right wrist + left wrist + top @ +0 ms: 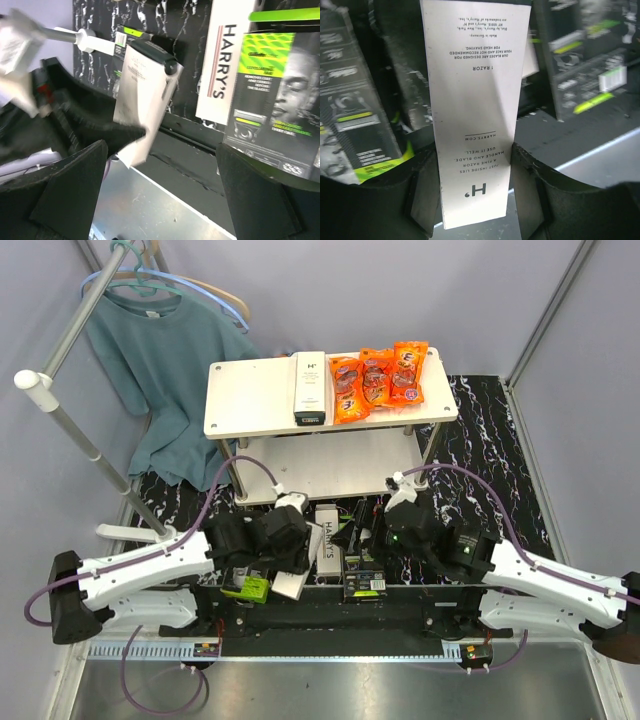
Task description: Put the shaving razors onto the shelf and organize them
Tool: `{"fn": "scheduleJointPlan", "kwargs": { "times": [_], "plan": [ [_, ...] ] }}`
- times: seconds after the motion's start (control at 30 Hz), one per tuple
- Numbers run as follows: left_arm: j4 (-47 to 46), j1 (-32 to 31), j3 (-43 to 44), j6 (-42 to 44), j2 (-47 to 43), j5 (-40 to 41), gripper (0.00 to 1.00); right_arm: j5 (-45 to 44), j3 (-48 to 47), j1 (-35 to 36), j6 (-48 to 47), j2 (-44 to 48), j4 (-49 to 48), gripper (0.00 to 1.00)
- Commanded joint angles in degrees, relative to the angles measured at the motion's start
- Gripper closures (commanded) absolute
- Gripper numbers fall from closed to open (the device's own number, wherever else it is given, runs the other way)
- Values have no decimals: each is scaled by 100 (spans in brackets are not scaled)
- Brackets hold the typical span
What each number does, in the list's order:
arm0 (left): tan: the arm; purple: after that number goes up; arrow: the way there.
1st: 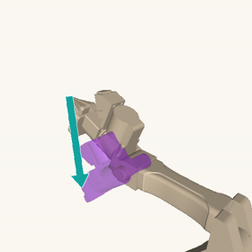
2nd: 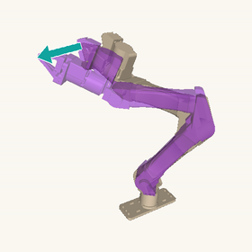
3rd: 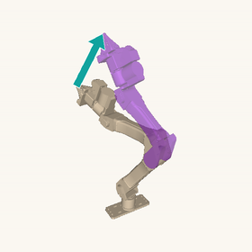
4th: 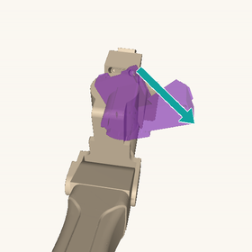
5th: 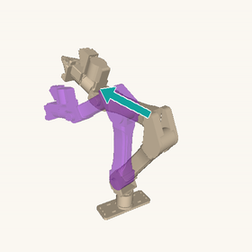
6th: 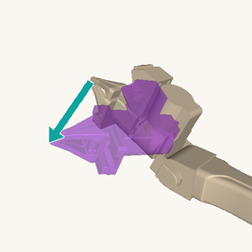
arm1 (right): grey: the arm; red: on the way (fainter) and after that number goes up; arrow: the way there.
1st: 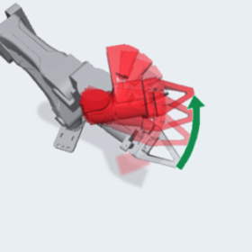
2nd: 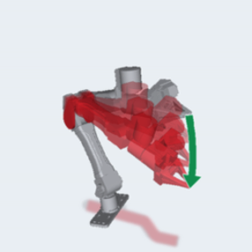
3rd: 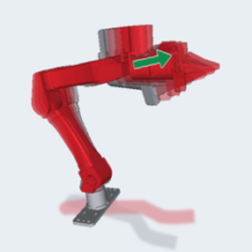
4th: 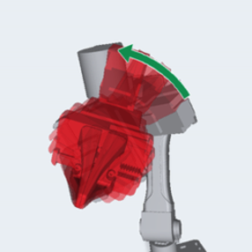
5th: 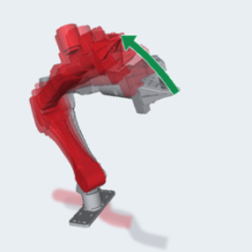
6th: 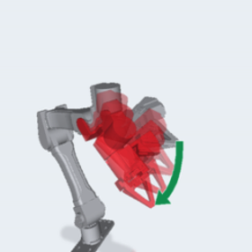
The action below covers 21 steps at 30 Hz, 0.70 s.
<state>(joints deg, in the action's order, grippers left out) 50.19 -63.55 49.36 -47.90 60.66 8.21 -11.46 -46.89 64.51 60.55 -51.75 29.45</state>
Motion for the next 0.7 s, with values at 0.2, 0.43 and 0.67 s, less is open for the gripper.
{"fn": "scheduleJointPlan", "kwargs": {
  "times": [0.2, 0.43, 0.67],
  "plan": [
    [-344, -931, 1224, -264, 499, 612, 80, 399, 505, 44, 237, 68, -1064, 0],
    [-414, -1028, 1594, -176, 570, 726, 79, 470, 752, 44, 483, 174, -1196, 0],
    [-817, -1028, 1709, 87, 420, 323, 77, 303, 1033, 44, 624, 490, -1397, 2]
  ]
}}
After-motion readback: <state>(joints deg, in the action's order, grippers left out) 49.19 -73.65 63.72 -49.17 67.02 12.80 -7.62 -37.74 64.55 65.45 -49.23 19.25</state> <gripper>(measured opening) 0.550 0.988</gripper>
